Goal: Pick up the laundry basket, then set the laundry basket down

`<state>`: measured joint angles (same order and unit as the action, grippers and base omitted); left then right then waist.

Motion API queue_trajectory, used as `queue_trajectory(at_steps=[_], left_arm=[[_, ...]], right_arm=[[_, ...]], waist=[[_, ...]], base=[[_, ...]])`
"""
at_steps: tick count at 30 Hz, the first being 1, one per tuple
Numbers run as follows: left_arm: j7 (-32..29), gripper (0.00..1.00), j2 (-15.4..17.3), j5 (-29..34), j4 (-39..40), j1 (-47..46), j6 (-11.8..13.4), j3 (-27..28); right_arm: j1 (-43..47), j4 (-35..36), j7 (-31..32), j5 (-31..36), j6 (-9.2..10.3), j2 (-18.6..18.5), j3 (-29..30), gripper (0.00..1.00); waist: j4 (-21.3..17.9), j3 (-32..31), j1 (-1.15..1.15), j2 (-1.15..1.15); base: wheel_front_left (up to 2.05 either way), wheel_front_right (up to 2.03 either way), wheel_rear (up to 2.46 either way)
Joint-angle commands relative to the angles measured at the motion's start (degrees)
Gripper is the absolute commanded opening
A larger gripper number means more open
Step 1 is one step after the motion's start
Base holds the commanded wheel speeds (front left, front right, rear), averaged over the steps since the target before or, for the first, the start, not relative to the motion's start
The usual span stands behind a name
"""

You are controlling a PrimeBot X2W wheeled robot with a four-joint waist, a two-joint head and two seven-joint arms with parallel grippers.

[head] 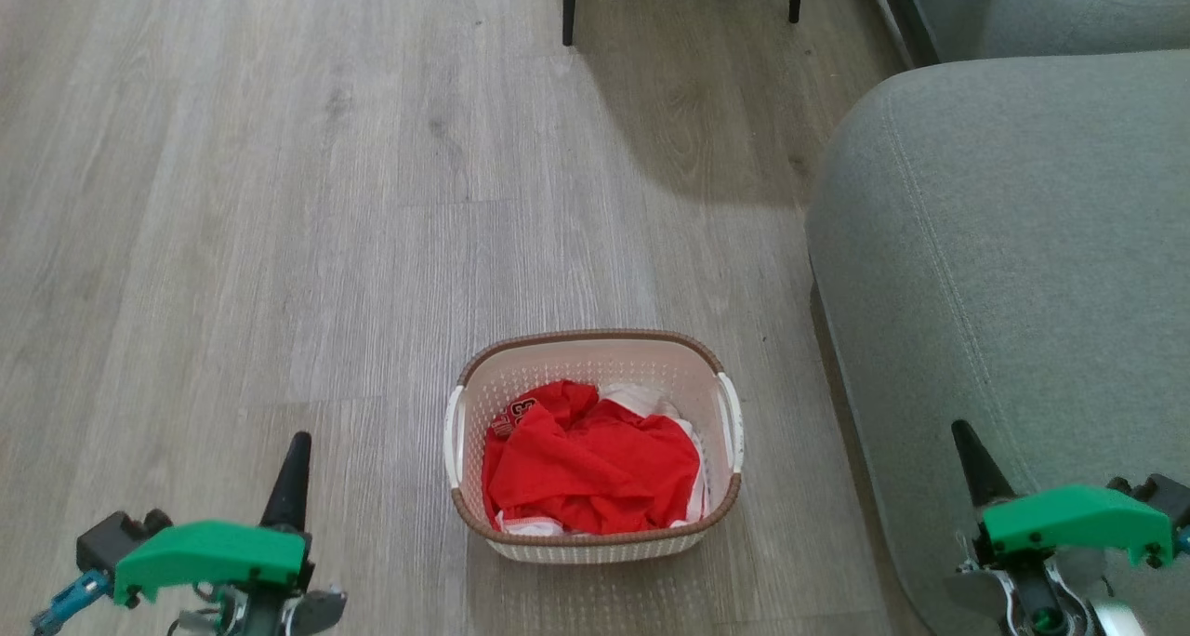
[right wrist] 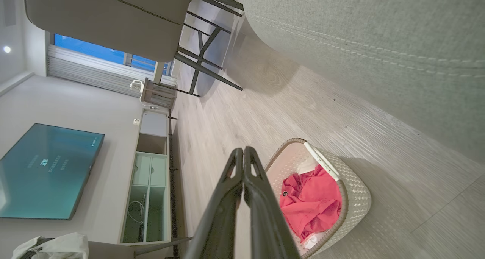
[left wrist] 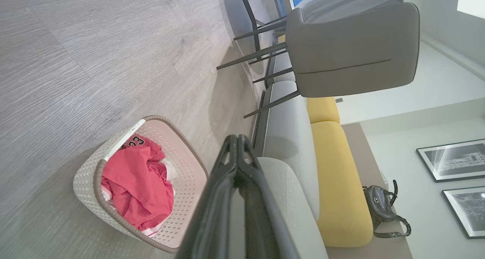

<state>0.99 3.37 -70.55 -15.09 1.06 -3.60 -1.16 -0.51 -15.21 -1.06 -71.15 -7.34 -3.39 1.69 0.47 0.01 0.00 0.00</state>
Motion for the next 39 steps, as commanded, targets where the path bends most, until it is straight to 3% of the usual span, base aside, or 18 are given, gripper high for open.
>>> queue_trajectory(at_steps=[1, 33, 39], left_arm=[[-0.8, 0.00, 0.8, -2.3, 1.6, -3.3, -0.8, 2.1], [-6.3, 0.00, 0.6, -22.8, 1.1, -7.1, -3.9, 6.2], [-6.4, 0.00, 0.5, -22.8, 1.1, -7.1, -3.9, 6.3]], right_arm=[[-3.3, 1.7, 0.6, -2.3, -0.11, -0.9, -0.4, 0.00], [-5.5, 1.3, 6.0, -22.6, -0.14, -0.9, 2.9, 0.00], [-5.5, 1.3, 6.1, -22.5, -0.14, -0.8, 3.0, 0.00]], waist=[[0.0, 0.0, 0.00, 0.00], [-0.5, 0.2, 0.00, 0.00], [-0.5, 0.2, 0.00, 0.00]], base=[[0.00, 0.00, 0.00], [0.00, 0.00, 0.00], [0.00, 0.00, 0.00]])
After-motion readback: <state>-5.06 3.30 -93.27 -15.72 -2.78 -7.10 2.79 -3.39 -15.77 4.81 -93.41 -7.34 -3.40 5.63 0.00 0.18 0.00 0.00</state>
